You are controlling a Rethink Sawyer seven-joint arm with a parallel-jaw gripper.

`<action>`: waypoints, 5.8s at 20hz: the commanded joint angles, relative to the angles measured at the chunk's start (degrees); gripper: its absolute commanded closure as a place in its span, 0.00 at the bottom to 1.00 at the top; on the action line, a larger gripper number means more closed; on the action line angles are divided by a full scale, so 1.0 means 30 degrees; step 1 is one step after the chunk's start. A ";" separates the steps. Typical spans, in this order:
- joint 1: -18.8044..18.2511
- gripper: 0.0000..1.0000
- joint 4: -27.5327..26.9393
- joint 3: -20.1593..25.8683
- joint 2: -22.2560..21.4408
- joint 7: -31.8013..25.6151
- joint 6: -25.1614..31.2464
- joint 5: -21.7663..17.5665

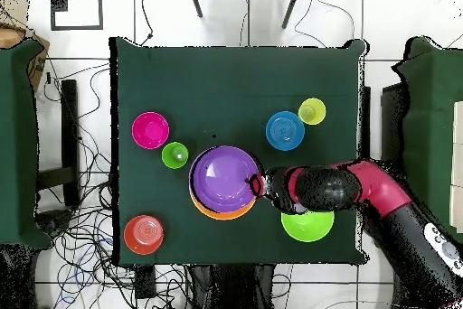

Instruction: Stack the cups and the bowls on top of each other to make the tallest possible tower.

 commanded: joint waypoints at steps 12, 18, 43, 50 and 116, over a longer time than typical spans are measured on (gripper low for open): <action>0.0425 1.00 -0.1131 -0.1378 0.0626 -0.6546 0.1207 -0.1526; 0.0670 1.00 -0.1008 -0.1523 0.0254 -0.6183 0.1256 -0.1807; 0.0996 1.00 -0.0829 -0.1905 0.0367 -0.5607 0.0588 -0.2555; 0.1004 1.00 -0.0831 -0.1938 0.0504 -0.5432 0.0353 -0.2833; 0.2107 1.00 -0.1189 -0.3494 0.1156 -0.3905 -0.0843 -0.4470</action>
